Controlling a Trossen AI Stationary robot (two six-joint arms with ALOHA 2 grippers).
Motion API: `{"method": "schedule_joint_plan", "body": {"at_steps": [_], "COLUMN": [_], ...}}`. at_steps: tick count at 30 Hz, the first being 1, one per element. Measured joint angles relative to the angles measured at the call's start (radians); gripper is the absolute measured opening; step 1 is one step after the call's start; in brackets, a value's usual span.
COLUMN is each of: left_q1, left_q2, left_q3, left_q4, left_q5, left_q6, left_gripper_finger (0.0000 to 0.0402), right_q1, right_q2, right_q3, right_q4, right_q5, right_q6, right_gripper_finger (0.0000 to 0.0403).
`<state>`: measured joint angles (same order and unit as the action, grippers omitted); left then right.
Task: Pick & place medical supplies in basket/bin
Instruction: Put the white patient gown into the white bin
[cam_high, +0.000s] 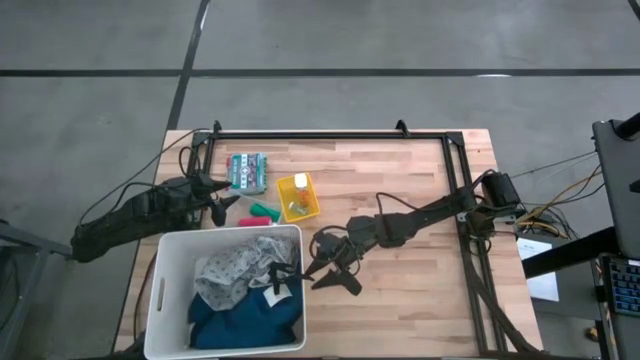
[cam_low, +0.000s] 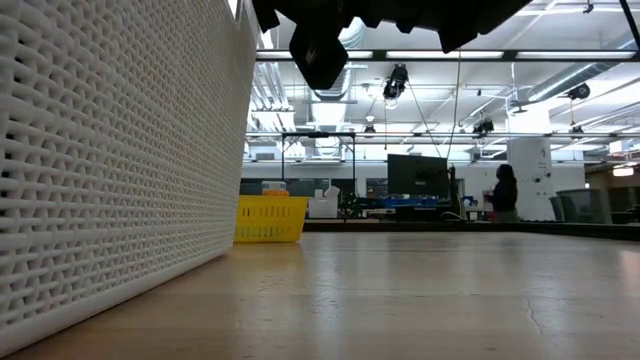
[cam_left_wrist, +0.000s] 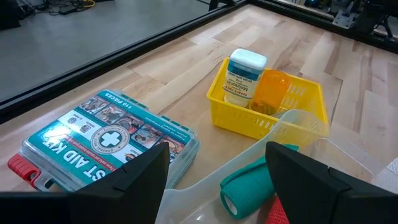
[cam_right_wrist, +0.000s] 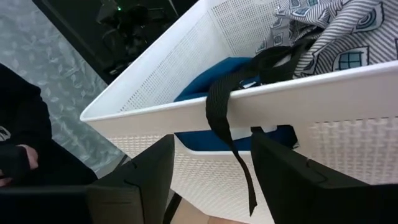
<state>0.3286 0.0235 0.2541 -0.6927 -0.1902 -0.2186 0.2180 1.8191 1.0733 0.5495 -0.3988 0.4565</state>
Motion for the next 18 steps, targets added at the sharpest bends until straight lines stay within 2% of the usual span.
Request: {"method": "schedule_joint_plan", "body": {"at_steps": [18], "left_q1": [0.000], "left_q2": [0.000], "left_q3": [0.000], "left_q4": [0.000], "left_q5": [0.000], "left_q6": [0.000], "left_gripper_finger": [0.0271], "right_q1": [-0.004], "right_q2": [0.000], "right_q3": [0.000], "right_q4": [0.008], "right_q5": [0.005], "right_q6": [0.000], "right_gripper_finger": [0.0083]}}
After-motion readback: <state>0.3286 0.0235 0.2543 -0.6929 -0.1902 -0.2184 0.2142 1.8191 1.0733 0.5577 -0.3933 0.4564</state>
